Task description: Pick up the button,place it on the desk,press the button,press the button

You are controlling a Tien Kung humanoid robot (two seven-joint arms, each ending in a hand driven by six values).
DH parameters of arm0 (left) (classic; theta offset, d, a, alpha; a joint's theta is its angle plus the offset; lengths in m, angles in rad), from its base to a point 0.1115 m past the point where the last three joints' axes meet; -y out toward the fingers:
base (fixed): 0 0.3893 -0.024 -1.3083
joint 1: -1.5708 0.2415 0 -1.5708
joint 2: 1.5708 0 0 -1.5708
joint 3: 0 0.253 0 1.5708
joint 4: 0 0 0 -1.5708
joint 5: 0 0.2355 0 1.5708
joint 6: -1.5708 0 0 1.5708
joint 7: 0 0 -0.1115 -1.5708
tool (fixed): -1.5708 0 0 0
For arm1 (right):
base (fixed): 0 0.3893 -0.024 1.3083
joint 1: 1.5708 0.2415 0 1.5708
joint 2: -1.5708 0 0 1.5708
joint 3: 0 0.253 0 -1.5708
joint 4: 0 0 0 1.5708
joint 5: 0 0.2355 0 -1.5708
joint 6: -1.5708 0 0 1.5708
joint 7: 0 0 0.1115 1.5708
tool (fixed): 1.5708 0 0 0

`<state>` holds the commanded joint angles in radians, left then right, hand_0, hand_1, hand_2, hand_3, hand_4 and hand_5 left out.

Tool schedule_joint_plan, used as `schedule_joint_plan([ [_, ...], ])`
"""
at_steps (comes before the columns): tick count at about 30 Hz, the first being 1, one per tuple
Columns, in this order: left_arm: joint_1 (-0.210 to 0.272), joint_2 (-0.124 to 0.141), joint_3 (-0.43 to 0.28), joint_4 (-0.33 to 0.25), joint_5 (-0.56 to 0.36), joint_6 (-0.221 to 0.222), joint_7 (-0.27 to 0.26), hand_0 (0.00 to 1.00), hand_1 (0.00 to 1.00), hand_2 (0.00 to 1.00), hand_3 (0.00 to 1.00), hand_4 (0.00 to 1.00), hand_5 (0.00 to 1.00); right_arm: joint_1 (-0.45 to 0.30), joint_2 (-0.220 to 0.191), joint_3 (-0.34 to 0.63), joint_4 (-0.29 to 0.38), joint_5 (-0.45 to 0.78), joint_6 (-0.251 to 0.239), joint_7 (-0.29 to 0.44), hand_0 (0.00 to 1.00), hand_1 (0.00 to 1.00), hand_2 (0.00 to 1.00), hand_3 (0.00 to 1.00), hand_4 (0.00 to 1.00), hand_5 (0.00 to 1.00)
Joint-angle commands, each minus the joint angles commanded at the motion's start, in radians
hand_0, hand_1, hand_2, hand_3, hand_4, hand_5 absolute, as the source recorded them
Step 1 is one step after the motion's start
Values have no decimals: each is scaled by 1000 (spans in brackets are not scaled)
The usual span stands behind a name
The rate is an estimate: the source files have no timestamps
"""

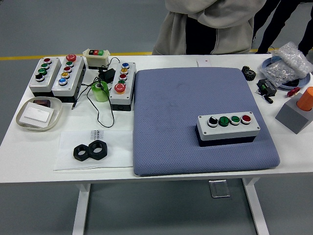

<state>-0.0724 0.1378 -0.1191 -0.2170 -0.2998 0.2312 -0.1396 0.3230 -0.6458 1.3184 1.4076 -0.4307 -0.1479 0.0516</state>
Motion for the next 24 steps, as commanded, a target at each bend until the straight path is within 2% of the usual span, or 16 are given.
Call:
schedule_joint_plan([
  [1,0,0,0,0,0,0,0,715,832,893,826,641,998,0,0,-1,-1,-2,7,-4,953,863,887,875,701,598],
  [8,-3,0,1,0,1,-1,-1,718,832,892,826,641,998,0,2,0,-6,-25,49,-32,955,859,881,868,688,615],
  [24,-4,0,-1,1,3,-1,-1,718,832,893,827,642,998,1,3,-1,-10,-39,68,-46,953,857,874,858,683,612],
])
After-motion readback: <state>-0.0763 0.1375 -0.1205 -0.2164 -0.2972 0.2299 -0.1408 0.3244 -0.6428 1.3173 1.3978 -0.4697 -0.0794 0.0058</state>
